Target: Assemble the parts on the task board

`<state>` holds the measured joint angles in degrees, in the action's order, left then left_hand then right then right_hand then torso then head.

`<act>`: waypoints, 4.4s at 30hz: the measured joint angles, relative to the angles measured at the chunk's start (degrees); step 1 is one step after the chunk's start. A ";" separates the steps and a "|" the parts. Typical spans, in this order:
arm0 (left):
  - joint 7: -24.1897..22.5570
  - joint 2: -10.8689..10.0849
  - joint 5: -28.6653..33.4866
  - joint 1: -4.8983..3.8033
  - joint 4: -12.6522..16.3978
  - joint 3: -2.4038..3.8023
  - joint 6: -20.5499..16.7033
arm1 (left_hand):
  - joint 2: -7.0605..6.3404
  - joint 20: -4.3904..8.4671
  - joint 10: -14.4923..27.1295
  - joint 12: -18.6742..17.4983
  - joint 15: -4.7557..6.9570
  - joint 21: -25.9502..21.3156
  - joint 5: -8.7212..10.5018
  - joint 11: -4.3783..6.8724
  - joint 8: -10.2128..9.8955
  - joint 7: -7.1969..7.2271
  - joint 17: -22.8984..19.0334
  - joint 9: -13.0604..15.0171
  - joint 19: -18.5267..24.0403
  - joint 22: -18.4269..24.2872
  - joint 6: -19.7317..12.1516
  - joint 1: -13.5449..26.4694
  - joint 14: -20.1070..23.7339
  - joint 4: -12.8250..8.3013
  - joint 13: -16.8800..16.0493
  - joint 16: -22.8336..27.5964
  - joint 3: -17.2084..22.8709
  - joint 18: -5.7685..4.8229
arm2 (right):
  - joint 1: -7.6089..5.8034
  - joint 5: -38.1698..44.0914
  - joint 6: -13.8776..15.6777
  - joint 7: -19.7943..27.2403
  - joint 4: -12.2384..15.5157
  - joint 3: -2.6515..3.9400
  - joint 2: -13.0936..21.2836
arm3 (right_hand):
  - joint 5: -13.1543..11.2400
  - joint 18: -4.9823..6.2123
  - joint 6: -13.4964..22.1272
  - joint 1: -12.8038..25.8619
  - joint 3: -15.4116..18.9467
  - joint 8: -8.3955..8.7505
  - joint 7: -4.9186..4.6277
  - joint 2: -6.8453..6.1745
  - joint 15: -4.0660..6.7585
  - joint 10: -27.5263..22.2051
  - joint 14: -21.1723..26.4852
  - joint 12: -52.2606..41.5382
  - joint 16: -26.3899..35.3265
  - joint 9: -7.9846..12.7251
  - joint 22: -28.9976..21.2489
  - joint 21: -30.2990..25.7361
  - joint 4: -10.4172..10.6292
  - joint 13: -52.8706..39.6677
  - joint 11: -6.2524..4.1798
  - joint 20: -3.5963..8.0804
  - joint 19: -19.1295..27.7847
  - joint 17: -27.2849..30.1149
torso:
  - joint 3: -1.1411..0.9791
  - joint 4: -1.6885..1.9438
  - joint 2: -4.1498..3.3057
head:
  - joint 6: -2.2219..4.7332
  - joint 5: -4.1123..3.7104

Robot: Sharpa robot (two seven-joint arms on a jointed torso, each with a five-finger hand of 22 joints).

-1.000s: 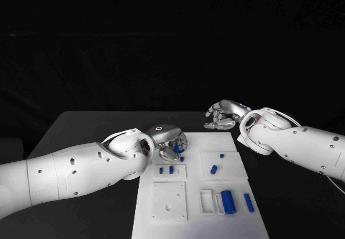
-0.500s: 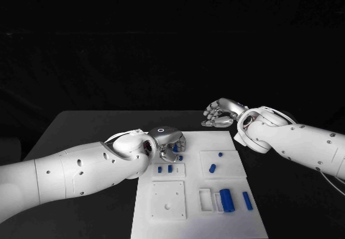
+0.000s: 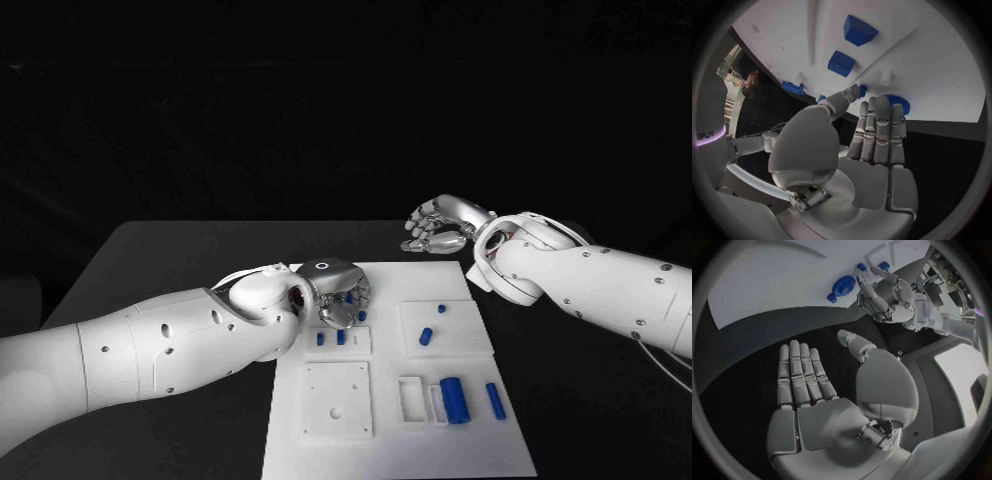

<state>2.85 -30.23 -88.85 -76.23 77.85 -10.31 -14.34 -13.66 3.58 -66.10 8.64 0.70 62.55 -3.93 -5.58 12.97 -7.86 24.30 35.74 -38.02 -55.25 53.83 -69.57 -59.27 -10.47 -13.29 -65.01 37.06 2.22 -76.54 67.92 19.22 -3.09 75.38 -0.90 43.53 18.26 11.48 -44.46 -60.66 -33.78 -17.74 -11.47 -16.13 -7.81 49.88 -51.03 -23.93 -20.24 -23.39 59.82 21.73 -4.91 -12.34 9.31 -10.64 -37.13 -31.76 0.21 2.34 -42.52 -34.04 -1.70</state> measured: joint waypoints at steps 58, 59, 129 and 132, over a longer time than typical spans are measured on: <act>-0.30 1.32 -0.30 1.16 -1.64 0.15 0.23 | 6.15 0.90 -7.82 -0.72 2.99 2.66 -2.76 3.02 1.85 1.80 3.44 -1.46 -4.63 -1.89 5.49 -0.69 -6.47 -1.13 -1.54 -9.11 0.00 0.89 | 0.00 -0.68 -0.27 0.50 0.18 0.01 -0.45 | 0.28 -0.01 0.19 -0.45 0.57 -0.34 0.20 0.45 -0.09 1.75 -0.99 0.87 0.42 0.08 0.53 -1.10 0.57 2.70 -0.09 -0.41 -0.01 1.17 | 0.05 0.07 0.07 | -0.52 -0.18; -0.30 1.31 -0.30 1.17 -1.63 0.15 0.22 | 6.29 0.73 -7.82 -0.72 3.08 2.66 -2.76 3.01 1.85 1.80 3.44 -1.47 -4.84 -1.89 5.49 -0.67 -6.57 -1.29 -1.54 -9.11 -0.12 0.89 | 0.00 -0.68 -0.27 0.50 0.19 0.00 -0.45 | 0.28 -0.01 0.19 -0.45 0.57 -0.34 0.20 0.45 -0.09 1.75 -0.99 0.87 0.44 0.08 0.57 -1.10 0.57 2.76 -0.09 -0.41 -0.01 1.17 | 0.05 0.07 0.07 | -0.52 -0.18; 0.15 -10.01 6.30 1.90 6.28 3.10 -1.75 | 7.35 1.44 -9.85 -1.83 3.69 3.11 -3.77 3.85 2.17 2.49 3.19 -1.96 -7.56 -2.05 6.92 0.42 -9.44 -2.62 -1.69 -10.43 0.23 0.88 | 0.03 -0.68 -0.17 0.60 0.10 0.01 -0.09 | 4.05 0.00 0.18 -0.75 0.56 -0.34 0.21 0.75 -0.09 2.35 -1.00 1.59 0.87 0.32 1.51 -1.33 0.56 4.30 0.11 -0.61 0.19 1.92 | 0.11 0.11 0.10 | -0.09 0.10; 0.15 -9.92 6.36 1.90 6.08 3.09 -1.36 | 7.35 1.44 -9.85 -1.83 3.68 3.11 -3.77 3.85 2.33 2.45 3.19 -1.99 -7.56 -2.05 6.96 0.42 -9.44 -2.62 -1.71 -10.43 0.23 0.88 | 0.03 -0.68 -0.17 0.61 0.10 0.01 -0.09 | 4.05 0.00 0.18 -0.75 0.56 -0.34 0.21 0.75 -0.21 2.35 -1.13 1.59 0.87 0.32 1.52 -1.32 0.56 4.30 0.11 -0.60 0.19 1.92 | 0.09 0.09 0.09 | -0.17 0.14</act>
<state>3.01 -40.15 -82.48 -74.32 83.93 -7.22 -15.71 -6.31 5.02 -75.95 6.81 4.39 65.67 -7.71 -1.73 15.30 -5.42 27.49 33.75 -45.58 -57.29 60.79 -69.14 -68.72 -13.09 -15.00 -75.44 37.30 3.10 -76.51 67.24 19.05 -2.48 75.48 -0.89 43.43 22.30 11.48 -44.27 -61.41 -33.21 -18.08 -11.26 -15.38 -8.02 52.23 -52.16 -22.34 -19.37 -23.07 61.34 20.40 -4.34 -8.04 9.41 -11.24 -36.94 -29.84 0.30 2.43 -42.43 -34.21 -1.57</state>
